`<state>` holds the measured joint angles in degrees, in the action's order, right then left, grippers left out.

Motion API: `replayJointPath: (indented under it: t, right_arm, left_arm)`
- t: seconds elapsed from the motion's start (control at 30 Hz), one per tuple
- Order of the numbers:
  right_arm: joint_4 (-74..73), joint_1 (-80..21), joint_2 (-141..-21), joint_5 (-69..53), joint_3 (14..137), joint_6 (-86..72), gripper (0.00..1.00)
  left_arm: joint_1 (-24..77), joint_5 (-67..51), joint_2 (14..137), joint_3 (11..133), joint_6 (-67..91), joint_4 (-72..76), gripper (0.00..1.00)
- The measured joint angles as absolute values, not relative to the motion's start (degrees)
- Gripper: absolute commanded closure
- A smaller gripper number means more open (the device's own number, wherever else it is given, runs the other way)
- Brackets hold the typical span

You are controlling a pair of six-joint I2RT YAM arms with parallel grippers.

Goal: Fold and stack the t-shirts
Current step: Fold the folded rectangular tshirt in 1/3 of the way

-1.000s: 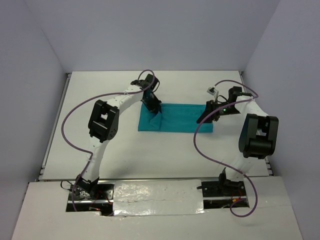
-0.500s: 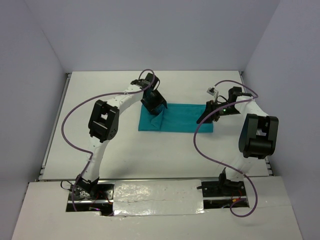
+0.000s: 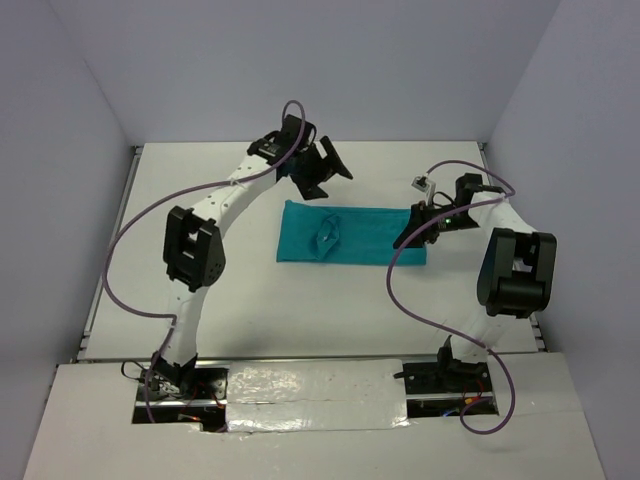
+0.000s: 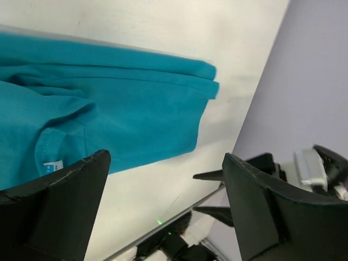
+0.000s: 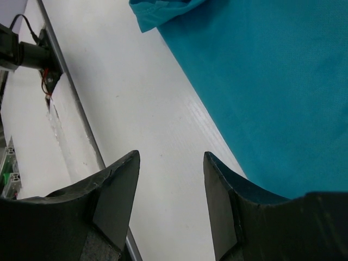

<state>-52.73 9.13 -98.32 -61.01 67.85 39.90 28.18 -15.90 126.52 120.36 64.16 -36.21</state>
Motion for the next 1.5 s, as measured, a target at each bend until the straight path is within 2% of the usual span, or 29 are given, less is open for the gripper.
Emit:
replayJointPath:
  t: [0.07, 0.1, 0.13, 0.17, 0.2, 0.27, 0.43, 0.77, 1.03, 1.3, 1.5]
  right_arm:
    - [-52.4, 7.9, -97.8, -59.8, 67.8, 39.5, 0.47]
    - [-51.9, 6.7, -97.2, -58.9, 67.7, 39.0, 0.52]
    - [-50.9, 4.8, -96.3, -57.8, 67.7, 37.9, 0.59]
    - [-49.7, 2.6, -95.4, -56.8, 67.7, 36.7, 0.71]
    - [-48.4, -0.4, -94.4, -55.7, 67.8, 35.4, 0.75]
    - [-46.2, -6.6, -93.3, -53.8, 69.1, 32.4, 0.79]
    - [-41.4, -19.2, -94.9, -48.9, 76.0, 25.1, 0.78]
    - [-30.7, -32.6, -105.6, -32.7, 82.5, 9.5, 0.80]
    - [-29.7, -37.3, -112.4, -21.4, 85.5, 6.3, 0.82]
    - [-30.2, -37.1, -115.2, -10.4, 85.5, 5.8, 0.85]
    - [-30.1, -34.0, -114.7, -7.2, 81.6, 5.5, 0.86]
  left_arm:
    - [28.0, -15.0, 124.0, 120.2, 61.3, -36.5, 0.17]
    - [27.9, -14.0, 122.0, 119.1, 59.9, -36.0, 0.47]
    - [27.6, -12.8, 119.5, 116.6, 58.8, -35.4, 0.65]
    - [27.2, -11.9, 116.3, 113.7, 57.7, -35.6, 0.80]
    - [26.2, -11.2, 112.2, 108.9, 56.3, -34.7, 1.00]
    - [23.9, -10.2, 104.6, 100.1, 54.3, -34.0, 1.00]
    - [17.6, -6.8, 90.7, 80.9, 51.1, -32.1, 0.96]
    - [18.6, -6.0, 76.2, 58.6, 49.9, -28.7, 0.98]
    - [18.5, -4.9, 67.2, 52.7, 50.0, -24.8, 0.95]
    - [18.5, -4.8, 66.9, 51.1, 51.0, -22.1, 0.94]
    - [18.5, -5.0, 67.7, 51.1, 51.0, -20.4, 0.93]
